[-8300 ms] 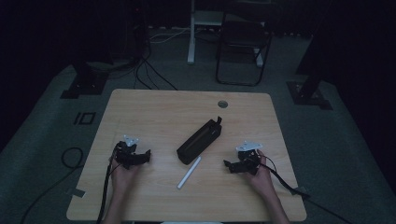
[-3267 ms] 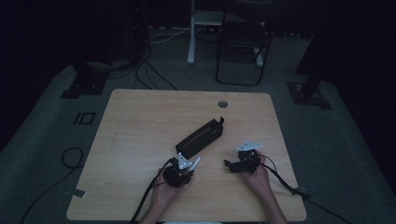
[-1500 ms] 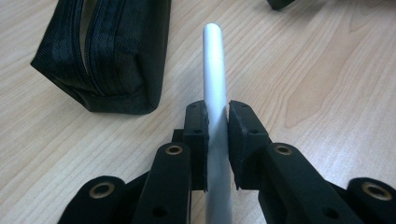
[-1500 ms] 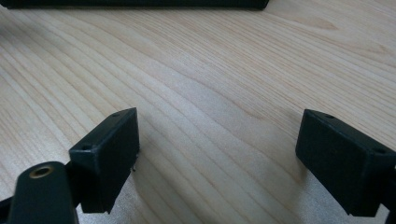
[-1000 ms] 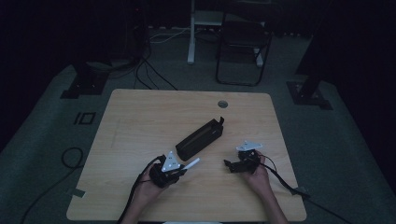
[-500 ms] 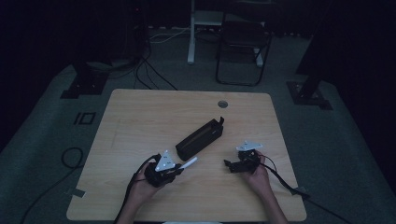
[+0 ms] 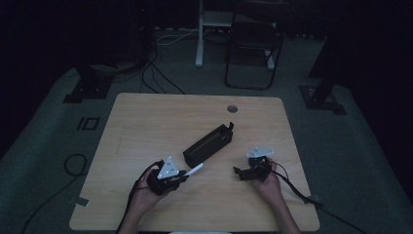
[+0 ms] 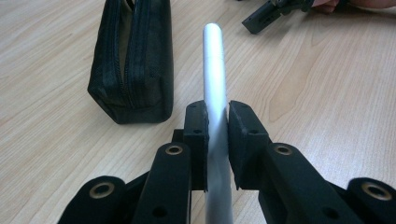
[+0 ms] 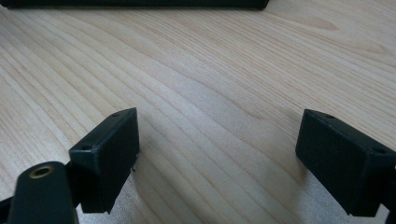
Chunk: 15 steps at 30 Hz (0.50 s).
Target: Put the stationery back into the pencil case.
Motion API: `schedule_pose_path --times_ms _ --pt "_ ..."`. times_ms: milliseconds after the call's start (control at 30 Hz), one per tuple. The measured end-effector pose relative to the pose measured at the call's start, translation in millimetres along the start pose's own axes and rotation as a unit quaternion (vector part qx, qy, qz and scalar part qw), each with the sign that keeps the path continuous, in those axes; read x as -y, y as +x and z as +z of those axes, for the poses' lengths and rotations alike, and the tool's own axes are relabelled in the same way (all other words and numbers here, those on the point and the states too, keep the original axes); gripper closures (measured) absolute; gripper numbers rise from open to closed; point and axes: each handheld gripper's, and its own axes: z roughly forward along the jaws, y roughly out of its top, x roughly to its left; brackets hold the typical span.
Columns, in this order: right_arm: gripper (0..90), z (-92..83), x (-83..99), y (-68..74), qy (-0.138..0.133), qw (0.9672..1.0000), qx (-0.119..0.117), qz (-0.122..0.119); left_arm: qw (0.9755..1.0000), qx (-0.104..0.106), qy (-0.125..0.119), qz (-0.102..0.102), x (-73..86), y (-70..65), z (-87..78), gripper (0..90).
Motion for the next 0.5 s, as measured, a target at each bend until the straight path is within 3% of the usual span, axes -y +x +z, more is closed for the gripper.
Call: schedule_pose_path --times_ms 500 --pt "13.0 0.0 0.0 0.0 0.000 1.0000 0.000 0.000 0.9999 -0.012 -0.001 -0.008 1.3 3.9 -5.5 78.9"
